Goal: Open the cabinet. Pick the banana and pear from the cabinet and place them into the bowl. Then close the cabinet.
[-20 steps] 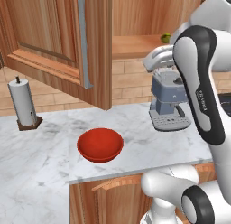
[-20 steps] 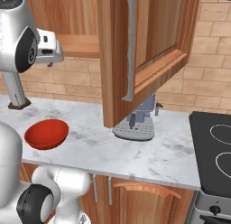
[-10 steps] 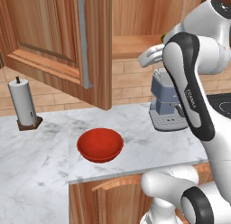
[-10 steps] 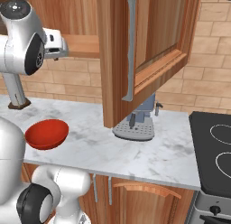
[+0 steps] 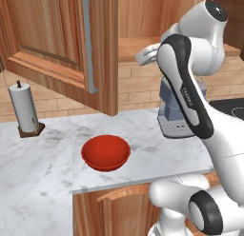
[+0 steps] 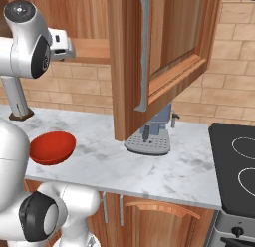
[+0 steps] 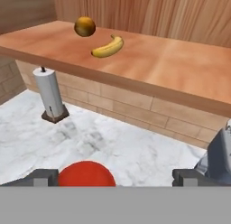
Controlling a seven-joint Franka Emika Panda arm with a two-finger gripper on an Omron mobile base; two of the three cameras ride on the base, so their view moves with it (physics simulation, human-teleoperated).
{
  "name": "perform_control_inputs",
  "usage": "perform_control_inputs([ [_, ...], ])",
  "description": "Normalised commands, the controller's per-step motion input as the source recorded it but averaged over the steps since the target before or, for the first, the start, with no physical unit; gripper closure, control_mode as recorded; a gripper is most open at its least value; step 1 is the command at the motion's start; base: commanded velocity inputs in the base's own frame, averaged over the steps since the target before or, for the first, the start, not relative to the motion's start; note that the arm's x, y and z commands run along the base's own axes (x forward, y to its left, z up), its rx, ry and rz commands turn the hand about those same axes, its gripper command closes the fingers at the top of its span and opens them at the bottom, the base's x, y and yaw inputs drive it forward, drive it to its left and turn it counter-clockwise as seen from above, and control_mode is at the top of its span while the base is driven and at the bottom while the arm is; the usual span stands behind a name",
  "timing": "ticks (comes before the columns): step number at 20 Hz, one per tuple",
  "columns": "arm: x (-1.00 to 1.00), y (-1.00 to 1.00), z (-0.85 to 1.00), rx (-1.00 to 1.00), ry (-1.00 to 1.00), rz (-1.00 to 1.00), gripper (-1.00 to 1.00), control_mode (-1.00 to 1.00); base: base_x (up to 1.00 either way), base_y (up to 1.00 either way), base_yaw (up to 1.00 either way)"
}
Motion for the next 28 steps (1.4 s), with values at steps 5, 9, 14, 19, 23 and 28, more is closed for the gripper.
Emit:
perform_control_inputs([
  [5, 0.31, 0.29, 0.09, 0.0, 0.0, -0.03, -1.0, -1.0, 0.0, 0.0, 0.0],
  [9, 0.36, 0.34, 0.01, 0.0, 0.0, -0.05, -1.0, -1.0, 0.0, 0.0, 0.0],
  [14, 0.34, 0.32, 0.0, 0.0, -0.01, -0.06, -1.0, -1.0, 0.0, 0.0, 0.0],
  [19, 0.31, 0.3, 0.0, 0.0, -0.01, -0.08, -1.0, -1.0, 0.0, 0.0, 0.0],
  [23, 0.35, 0.25, 0.0, 0.0, -0.02, -0.08, -1.0, -1.0, 0.0, 0.0, 0.0],
  [28, 0.45, 0.16, 0.0, 0.03, 0.0, -0.04, -1.0, -1.0, 0.0, 0.0, 0.0],
])
